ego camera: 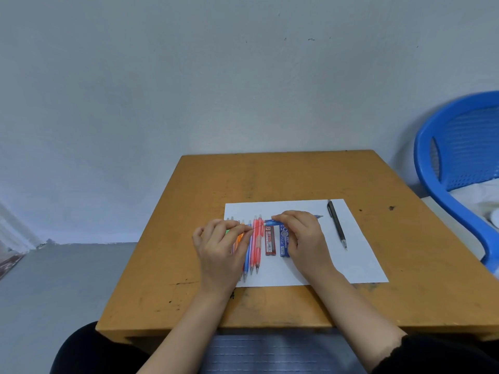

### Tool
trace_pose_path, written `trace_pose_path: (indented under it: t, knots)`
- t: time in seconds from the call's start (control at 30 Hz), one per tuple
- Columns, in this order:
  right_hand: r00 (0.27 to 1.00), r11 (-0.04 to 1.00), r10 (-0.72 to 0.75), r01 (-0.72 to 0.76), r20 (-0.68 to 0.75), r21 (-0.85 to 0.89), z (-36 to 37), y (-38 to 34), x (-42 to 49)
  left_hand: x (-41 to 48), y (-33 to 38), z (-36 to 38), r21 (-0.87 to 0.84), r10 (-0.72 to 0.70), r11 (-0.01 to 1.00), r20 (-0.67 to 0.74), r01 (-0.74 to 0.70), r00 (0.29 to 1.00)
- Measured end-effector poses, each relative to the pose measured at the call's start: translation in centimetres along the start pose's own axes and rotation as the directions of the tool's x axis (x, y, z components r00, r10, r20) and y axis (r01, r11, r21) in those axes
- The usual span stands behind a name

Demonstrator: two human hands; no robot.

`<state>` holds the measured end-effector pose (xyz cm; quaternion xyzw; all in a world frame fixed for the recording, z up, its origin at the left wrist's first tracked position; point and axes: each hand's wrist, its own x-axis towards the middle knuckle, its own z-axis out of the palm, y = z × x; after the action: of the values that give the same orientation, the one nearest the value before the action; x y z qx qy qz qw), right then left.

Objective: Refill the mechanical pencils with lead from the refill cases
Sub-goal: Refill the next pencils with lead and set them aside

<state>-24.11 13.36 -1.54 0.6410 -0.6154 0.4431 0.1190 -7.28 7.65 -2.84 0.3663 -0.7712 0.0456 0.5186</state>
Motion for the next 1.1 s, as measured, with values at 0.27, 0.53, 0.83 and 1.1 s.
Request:
trace_pose_path:
  t: [0.27,0.53,0.83,1.1]
  knots:
    - [1.0,1.0,-0.009,0.009,-0.006,0.0,0.07,0.25,-0.31,0.06,0.04,-0.03,-0.019,0.029,0.999,-0.011,-0.029,1.0]
    - [0.997,0.998,-0.059,0.06,-0.054,0.007,0.51,0.49,-0.4,0.15,0.11,0.08,-0.027,0.038,0.999,-0.034,-0.039,0.999]
    - [0.996,0.997,-0.073,0.073,-0.06,-0.001,0.67,0.71,-0.53,0.15,0.02,0.01,-0.078,0.051,0.996,-0.025,-0.053,0.998]
    - [0.993,0.994,-0.112,0.112,-0.043,-0.005,0.78,0.59,-0.55,0.08,-0.01,0.07,-0.052,0.068,0.996,-0.021,-0.069,0.997]
